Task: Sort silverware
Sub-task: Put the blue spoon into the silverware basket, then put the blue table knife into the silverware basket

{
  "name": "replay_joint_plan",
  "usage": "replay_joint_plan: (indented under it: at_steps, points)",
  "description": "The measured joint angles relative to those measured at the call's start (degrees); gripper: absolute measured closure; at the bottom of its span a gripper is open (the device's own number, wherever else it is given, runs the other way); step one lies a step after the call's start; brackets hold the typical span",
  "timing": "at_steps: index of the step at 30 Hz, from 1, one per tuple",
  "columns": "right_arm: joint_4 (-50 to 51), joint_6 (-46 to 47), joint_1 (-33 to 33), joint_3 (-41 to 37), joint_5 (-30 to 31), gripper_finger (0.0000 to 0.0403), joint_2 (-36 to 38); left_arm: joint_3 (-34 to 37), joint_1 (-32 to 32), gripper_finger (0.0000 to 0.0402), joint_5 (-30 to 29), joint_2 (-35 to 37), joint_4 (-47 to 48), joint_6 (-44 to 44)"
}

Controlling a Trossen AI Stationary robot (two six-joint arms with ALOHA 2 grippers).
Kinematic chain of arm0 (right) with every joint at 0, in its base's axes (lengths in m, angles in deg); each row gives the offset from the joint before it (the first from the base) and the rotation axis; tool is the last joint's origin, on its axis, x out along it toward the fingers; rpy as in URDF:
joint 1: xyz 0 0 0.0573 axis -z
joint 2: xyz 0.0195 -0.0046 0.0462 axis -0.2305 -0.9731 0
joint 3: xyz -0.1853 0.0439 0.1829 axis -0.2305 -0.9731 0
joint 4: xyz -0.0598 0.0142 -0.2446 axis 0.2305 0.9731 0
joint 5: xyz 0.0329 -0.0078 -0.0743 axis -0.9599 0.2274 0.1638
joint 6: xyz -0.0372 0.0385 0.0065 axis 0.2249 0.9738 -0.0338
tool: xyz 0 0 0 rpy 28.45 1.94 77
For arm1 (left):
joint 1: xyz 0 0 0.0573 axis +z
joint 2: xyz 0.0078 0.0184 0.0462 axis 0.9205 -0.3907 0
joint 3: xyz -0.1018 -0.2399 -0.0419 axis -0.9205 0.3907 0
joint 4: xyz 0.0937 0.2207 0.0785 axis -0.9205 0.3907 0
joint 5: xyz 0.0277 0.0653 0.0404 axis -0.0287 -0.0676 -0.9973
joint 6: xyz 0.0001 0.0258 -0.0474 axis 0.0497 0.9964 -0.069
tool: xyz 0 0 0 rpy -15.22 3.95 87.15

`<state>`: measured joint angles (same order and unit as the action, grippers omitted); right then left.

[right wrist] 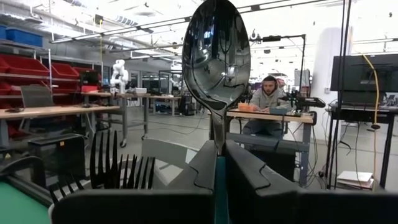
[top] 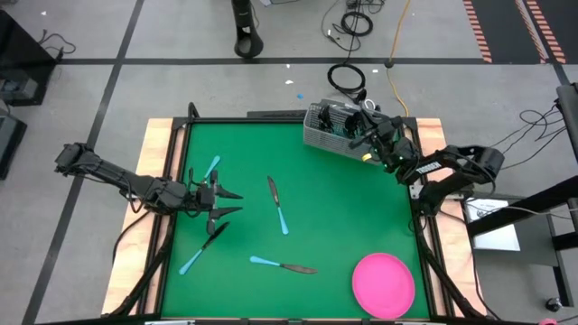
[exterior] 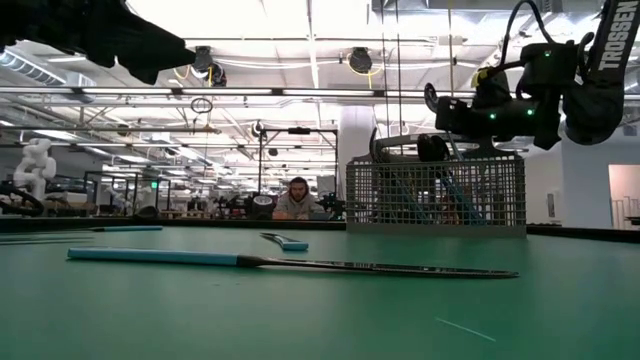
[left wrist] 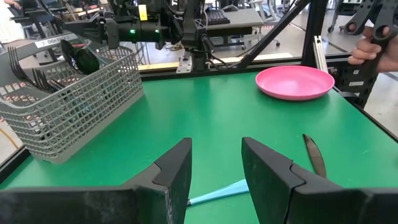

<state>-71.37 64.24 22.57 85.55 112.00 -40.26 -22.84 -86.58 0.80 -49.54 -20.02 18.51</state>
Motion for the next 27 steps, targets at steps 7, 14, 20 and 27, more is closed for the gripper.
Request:
replay_joint_plan:
  at_steps: [7, 14, 20, 27]
  points:
    - [-0.03, -2.99, 0.00, 0.00, 0.00, 0.0377, 0.00, 0.00, 0.00, 0.0259, 0.00, 0.00, -0.01, 0.00]
    - [-0.06, -3.16, 0.00, 0.04, -0.02, 0.0309, 0.08, 0.00, 0.00, 0.0259, 0.00, 0.02, 0.00, 0.00]
    - [-0.06, -3.16, 0.00, 0.04, -0.02, 0.0256, 2.25, 0.00, 0.00, 0.0259, 0.00, 0.00, -0.01, 0.00]
    - [-0.08, -0.71, -0.68, 0.04, -0.26, 0.0235, 9.34, 0.00, 0.00, 0.0259, 0.00, 0.00, -0.01, 0.02]
